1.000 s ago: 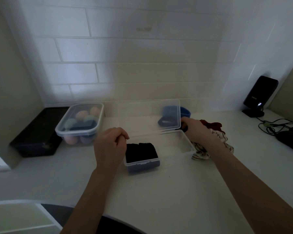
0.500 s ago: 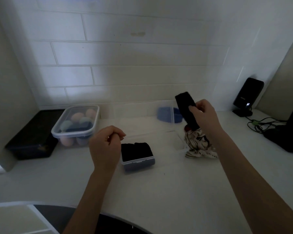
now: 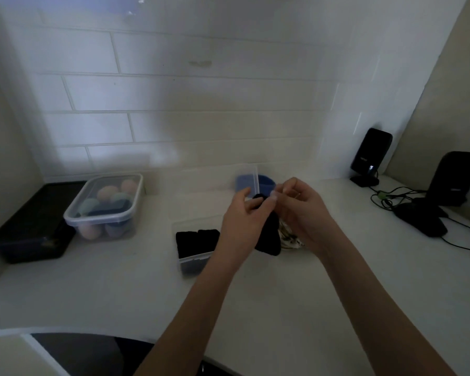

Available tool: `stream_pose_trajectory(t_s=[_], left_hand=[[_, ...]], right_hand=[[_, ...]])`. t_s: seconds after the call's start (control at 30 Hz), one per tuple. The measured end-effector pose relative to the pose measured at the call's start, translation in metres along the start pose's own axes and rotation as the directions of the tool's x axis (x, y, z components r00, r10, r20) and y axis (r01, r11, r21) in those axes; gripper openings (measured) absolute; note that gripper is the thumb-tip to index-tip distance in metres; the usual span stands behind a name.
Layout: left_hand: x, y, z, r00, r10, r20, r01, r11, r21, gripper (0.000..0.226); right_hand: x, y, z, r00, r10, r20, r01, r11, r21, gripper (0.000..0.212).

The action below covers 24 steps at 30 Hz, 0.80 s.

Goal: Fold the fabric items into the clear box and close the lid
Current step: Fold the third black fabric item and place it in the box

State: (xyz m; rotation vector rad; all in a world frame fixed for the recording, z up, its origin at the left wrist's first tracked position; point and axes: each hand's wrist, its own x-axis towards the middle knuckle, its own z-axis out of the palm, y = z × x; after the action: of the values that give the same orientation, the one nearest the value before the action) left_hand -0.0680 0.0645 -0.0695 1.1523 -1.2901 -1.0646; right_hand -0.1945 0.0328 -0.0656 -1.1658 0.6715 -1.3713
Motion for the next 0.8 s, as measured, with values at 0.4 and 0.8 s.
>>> stream_pose_trajectory(t_s=[0.4,0.8], left_hand=[[0.002,-0.010,0.015,0.995,0.055,0.089,-0.075,0.966,0.248,0.054],[0.005,0.006,-0.001,0.999,0.014,0.044,0.007,0.897,-0.442,0.045]], right_hand=[[0.001,0.015,-0.010,0.994,0.047,-0.102,-0.063,0.985,-0.160,0.018],[0.001,-0.006,-0.016,0.984,0.108,-0.142,-0.155,0.914,-0.376,0.027]])
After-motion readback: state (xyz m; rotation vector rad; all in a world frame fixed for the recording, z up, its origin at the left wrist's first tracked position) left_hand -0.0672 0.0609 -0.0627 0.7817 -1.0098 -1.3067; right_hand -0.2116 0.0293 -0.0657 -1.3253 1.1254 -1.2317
